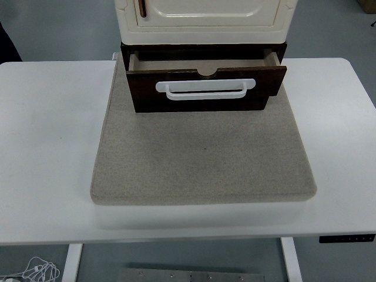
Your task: Open the drawer under the combination cabinet
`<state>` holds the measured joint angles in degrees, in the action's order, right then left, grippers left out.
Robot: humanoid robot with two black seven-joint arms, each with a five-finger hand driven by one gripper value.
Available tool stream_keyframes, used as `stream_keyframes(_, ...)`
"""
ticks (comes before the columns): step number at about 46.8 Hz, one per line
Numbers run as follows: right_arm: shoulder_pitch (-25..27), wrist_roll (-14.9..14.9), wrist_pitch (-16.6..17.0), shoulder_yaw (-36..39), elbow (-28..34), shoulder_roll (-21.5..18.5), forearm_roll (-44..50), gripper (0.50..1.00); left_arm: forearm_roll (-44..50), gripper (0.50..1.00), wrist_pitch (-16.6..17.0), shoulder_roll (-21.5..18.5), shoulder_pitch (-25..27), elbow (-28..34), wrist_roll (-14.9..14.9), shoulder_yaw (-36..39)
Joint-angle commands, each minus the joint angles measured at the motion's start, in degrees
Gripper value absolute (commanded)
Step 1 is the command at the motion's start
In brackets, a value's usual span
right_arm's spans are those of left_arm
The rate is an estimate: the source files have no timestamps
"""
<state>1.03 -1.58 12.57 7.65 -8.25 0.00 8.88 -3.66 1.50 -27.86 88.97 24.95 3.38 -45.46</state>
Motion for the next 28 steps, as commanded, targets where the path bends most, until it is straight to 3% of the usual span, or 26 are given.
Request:
stream_keyframes(1, 0.11, 0.00, 0.00, 0.00, -0.01, 0.00, 0.00, 0.926, 3.74, 1.000, -0.27, 0.17, -1.69, -0.61, 0.22, 0.10)
stream_keyframes(11, 0.02, 0.00, 0.00, 0.00, -0.01, 0.00, 0.00, 0.926, 12.17, 1.000, -0.18, 0.61, -8.46, -0.87, -0.92, -0.42)
stream_keyframes(17, 0.02, 0.00, 0.00, 0.00, -0.01, 0.00, 0.00, 0.926, 19.46, 1.000, -1.15, 2.98, -11.80, -1.13, -1.18, -0.42)
stream_keyframes(28, 0.02, 0.00, 0.00, -0.18, -0.01, 0.00, 0.00, 0.926, 25.72, 1.000, -8.79, 9.13, -17.60, -5.97, -4.61, -1.39)
